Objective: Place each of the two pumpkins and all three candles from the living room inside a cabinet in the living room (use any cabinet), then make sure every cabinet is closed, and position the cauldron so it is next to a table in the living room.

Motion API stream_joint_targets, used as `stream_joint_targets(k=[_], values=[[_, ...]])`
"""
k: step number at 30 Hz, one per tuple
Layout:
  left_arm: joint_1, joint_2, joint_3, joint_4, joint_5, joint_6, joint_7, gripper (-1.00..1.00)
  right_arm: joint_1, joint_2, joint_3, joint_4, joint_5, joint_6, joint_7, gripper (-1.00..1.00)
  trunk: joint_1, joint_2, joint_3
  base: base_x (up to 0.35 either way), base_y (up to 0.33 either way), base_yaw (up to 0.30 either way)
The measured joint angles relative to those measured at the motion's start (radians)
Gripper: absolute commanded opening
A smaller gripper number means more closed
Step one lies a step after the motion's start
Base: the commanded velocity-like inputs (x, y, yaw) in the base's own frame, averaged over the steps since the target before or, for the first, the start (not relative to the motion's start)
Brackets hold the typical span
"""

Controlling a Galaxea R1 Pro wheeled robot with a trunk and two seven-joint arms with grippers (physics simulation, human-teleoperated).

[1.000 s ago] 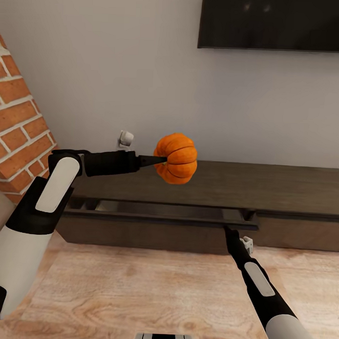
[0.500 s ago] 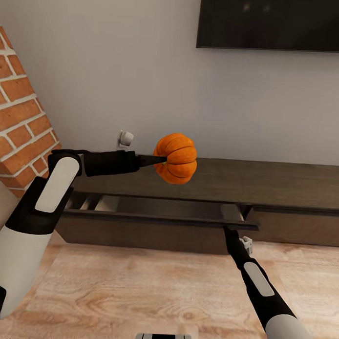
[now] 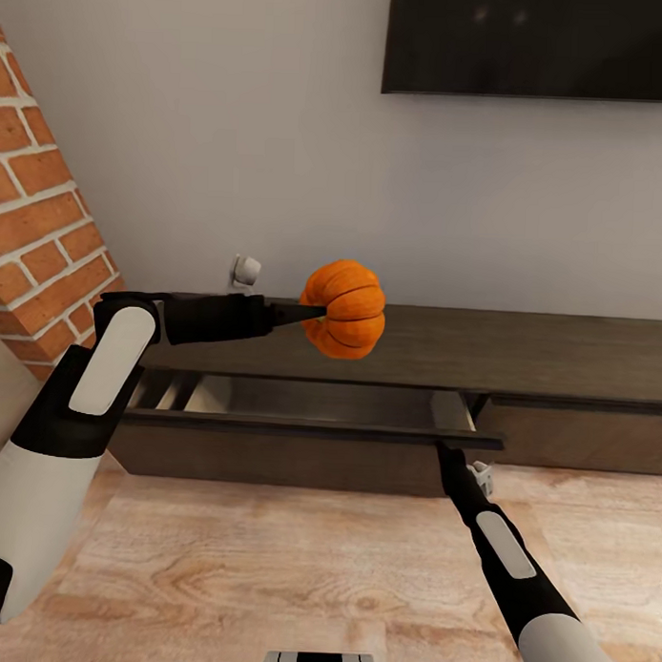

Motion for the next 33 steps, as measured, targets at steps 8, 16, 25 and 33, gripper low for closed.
stream_joint_targets(k=[8, 16, 25, 33], values=[[0.0, 0.0, 0.0, 0.0, 0.004, 0.001, 0.0, -1.0, 0.0, 0.012, -0.006, -0.007, -0.004, -0.014, -0.018, -1.0, 0.0, 0.0, 0.0, -0.067, 0.0, 0.0], [0.0, 0.0, 0.0, 0.0, 0.003, 0.001, 0.002, -1.0, -0.001, 0.013, 0.001, -0.027, -0.004, -0.013, -0.063, -1.0, -0.001, 0.0, 0.0, -0.089, 0.0, 0.0], [0.0, 0.0, 0.001, 0.0, 0.0, 0.0, 0.013, -1.0, -0.001, 0.013, 0.002, -0.029, -0.001, -0.013, -0.066, -1.0, 0.0, 0.0, 0.0, -0.029, 0.0, 0.0], [0.0, 0.0, 0.0, 0.0, 0.006, 0.003, 0.017, -1.0, -0.001, 0.013, 0.005, -0.029, 0.0, -0.014, -0.067, -1.0, 0.0, 0.0, 0.0, -0.079, 0.0, 0.0]])
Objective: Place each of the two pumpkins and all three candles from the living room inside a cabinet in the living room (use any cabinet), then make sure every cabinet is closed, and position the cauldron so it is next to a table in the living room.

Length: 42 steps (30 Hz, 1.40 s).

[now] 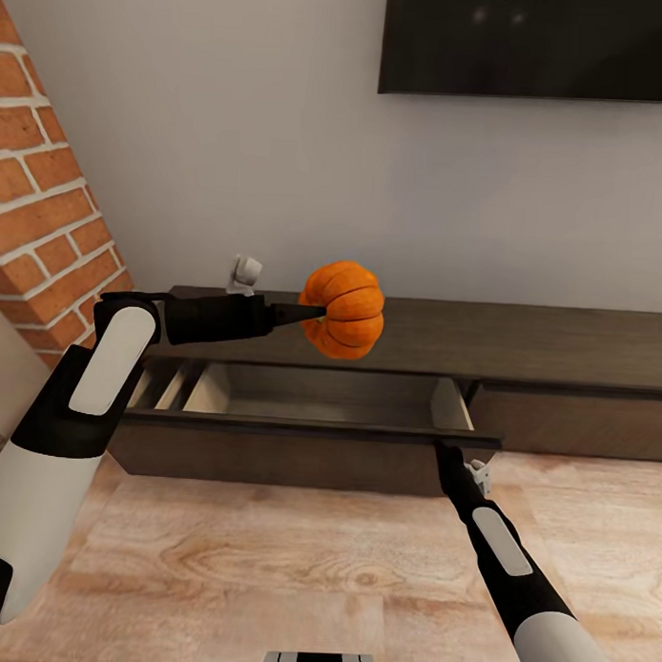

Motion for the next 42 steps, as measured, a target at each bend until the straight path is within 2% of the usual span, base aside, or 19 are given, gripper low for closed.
stream_joint_targets(k=[42], values=[[0.0, 0.001, -0.002, 0.0, -0.002, 0.0, -0.001, -1.0, 0.0, 0.001, 0.01, -0.008, 0.002, 0.006, -0.014, -1.0, 0.0, 0.0, 0.0, -0.078, 0.0, 0.0]])
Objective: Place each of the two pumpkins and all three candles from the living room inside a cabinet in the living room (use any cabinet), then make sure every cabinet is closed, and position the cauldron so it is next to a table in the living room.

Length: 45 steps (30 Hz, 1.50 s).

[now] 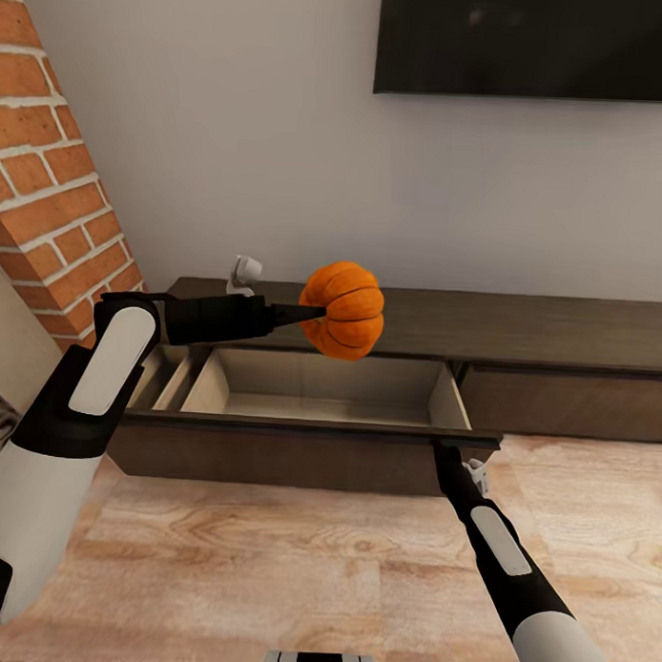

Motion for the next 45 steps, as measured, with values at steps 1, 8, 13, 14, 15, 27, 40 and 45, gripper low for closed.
stream_joint_targets(k=[1, 8, 13, 14, 15, 27, 40, 45], values=[[0.0, 0.0, 0.0, 0.0, 0.003, 0.0, 0.0, -1.0, 0.0, 0.0, 0.0, 0.0, 0.0, 0.0, 0.0, -1.0, 0.0, 0.0, 0.0, -0.033, 0.0, 0.0], [0.0, -0.001, 0.0, 0.0, 0.002, 0.001, 0.001, -1.0, 0.0, 0.0, 0.003, 0.0, 0.0, 0.0, -0.001, -1.0, 0.0, 0.0, 0.0, -0.081, 0.0, 0.0], [0.0, -0.001, 0.0, 0.0, 0.001, 0.0, 0.001, -1.0, 0.0, 0.0, 0.004, -0.001, 0.0, 0.0, -0.001, -1.0, 0.0, 0.0, 0.0, -0.067, 0.0, 0.0], [0.0, -0.001, 0.0, 0.0, 0.002, 0.0, 0.001, -1.0, 0.0, 0.0, 0.004, -0.001, 0.0, 0.0, -0.001, -1.0, 0.0, 0.0, 0.0, -0.027, 0.0, 0.0], [0.0, -0.001, 0.0, 0.0, 0.0, 0.0, 0.001, -1.0, 0.0, 0.0, 0.005, -0.001, 0.0, 0.0, -0.001, -1.0, 0.0, 0.0, 0.0, -0.017, 0.0, 0.0], [0.0, -0.001, -0.004, 0.0, 0.0, 0.0, 0.002, -1.0, 0.0, -0.001, 0.007, -0.001, 0.0, 0.001, -0.001, -1.0, 0.0, 0.0, 0.0, -0.021, 0.0, 0.0], [0.0, -0.001, -0.014, 0.0, 0.001, 0.0, 0.002, -1.0, 0.0, -0.001, 0.009, -0.001, 0.0, 0.002, 0.0, -1.0, 0.0, 0.0, 0.0, -0.039, 0.0, 0.0], [0.0, 0.0, -0.014, 0.0, 0.0, 0.0, 0.002, -1.0, -0.001, 0.0, 0.008, 0.0, 0.0, 0.001, 0.0, -1.0, 0.0, 0.0, 0.0, -0.009, 0.0, 0.0]])
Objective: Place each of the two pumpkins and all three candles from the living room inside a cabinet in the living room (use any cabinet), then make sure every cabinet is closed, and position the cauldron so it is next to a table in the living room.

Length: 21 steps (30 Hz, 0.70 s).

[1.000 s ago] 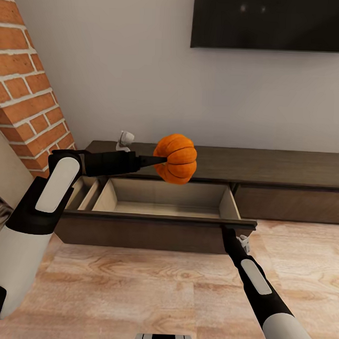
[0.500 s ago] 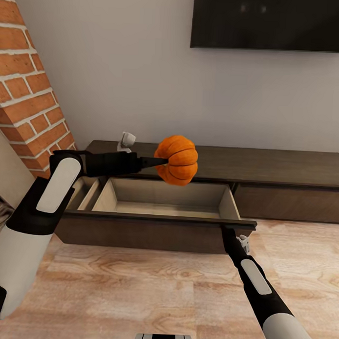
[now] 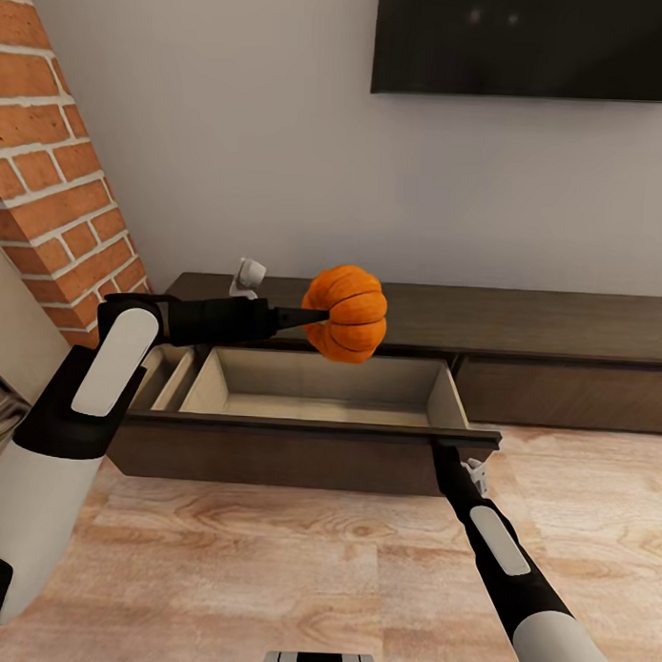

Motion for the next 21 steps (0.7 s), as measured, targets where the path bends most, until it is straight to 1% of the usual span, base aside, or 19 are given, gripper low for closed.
stream_joint_targets(k=[15, 16, 17, 18, 21], values=[[0.0, -0.001, -0.002, 0.0, 0.0, 0.0, 0.0, -1.0, 0.001, 0.0, 0.0, -0.003, 0.0, 0.0, -0.004, -1.0, 0.0, 0.0, 0.0, 0.0, 0.0, 0.0], [0.0, -0.001, -0.002, 0.0, 0.0, 0.0, 0.0, -1.0, 0.001, 0.0, 0.0, -0.004, 0.0, 0.001, -0.007, 1.0, 0.0, 0.0, 0.0, 0.0, 0.0, 0.0], [0.0, -0.001, -0.002, 0.0, -0.001, 0.0, 0.0, -1.0, 0.001, 0.001, 0.022, 0.004, -0.001, 0.004, -0.009, 1.0, 0.0, 0.0, 0.0, 0.0, 0.0, 0.0], [0.0, -0.001, -0.002, 0.0, 0.0, 0.0, 0.0, -1.0, 0.001, 0.0, 0.024, 0.02, -0.002, 0.005, -0.013, 1.0, 0.0, 0.0, 0.0, 0.0, 0.0, 0.0], [0.0, -0.001, -0.001, 0.0, -0.001, 0.0, 0.0, -1.0, 0.001, 0.0, 0.025, 0.023, -0.002, 0.007, -0.019, 1.0, 0.0, 0.0, 0.0, 0.0, 0.0, 0.0]])
